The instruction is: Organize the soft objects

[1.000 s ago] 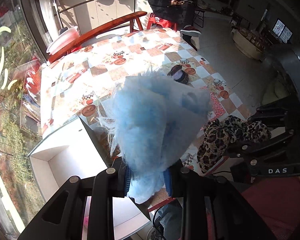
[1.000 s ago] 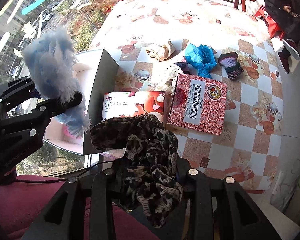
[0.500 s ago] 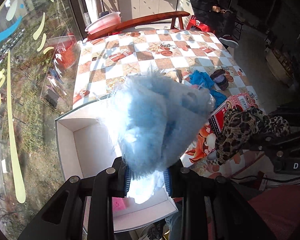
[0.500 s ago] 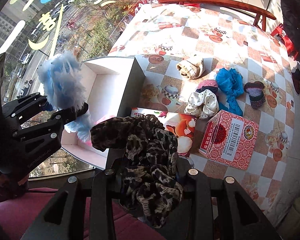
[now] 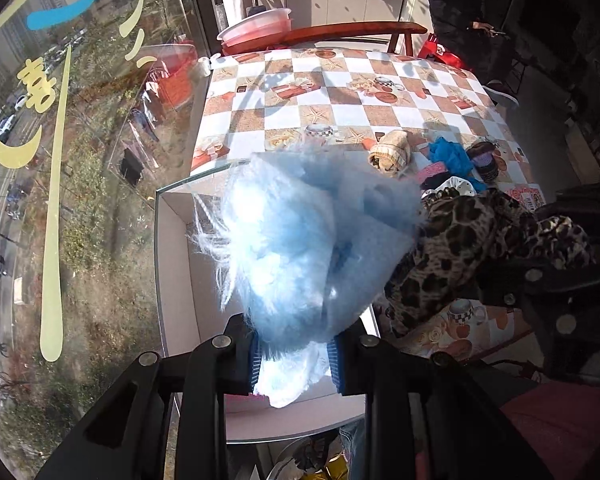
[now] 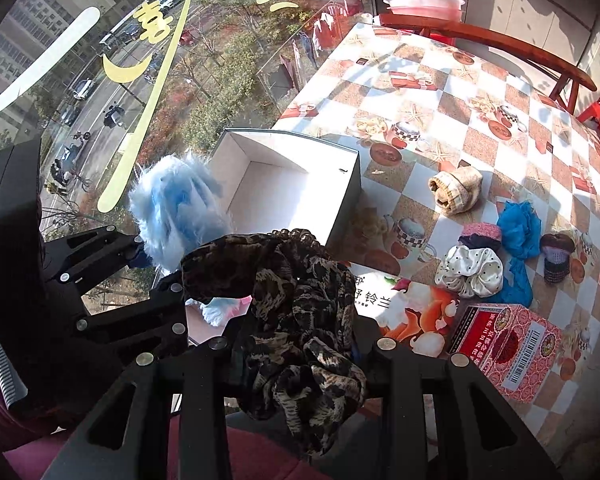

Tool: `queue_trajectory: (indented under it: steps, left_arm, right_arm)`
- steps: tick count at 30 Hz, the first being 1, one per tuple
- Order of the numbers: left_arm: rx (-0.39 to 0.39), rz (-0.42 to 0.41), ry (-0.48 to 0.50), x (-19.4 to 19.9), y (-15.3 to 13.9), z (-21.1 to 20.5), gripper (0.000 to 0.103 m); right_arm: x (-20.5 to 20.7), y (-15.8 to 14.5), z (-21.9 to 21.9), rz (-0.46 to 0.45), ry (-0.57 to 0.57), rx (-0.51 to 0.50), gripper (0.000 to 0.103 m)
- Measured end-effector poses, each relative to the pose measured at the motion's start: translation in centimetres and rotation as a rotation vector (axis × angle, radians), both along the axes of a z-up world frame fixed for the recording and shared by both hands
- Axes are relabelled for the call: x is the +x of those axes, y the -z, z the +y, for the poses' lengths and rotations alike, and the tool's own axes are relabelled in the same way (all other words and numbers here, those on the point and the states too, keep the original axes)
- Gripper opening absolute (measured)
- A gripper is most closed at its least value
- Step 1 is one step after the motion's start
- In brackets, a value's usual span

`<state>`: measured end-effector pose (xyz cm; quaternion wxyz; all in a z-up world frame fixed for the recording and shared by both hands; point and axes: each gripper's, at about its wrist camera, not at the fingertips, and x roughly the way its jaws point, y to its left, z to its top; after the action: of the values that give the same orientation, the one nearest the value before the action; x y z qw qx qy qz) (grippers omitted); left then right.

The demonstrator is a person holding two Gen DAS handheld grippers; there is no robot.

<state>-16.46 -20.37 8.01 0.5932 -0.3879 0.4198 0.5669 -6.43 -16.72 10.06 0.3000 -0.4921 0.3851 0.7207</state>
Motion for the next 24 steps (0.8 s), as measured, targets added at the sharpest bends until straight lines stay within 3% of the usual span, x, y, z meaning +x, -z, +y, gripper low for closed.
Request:
queue_trajectory:
  steps: [4,24]
  left_arm:
    - [-0.021,0.018,-0.015,-0.7,0.6,-0.4,0.029]
    - [-0.001,0.018,-0.059,-1.4,0.5,-1.0,0.029]
  right_arm:
    - [-0.3,1.2,0.3,0.000,0.008,-0.054,0.036]
    - [-1.4,1.1,0.2,-0.007,-0.030,-0.055,0.036]
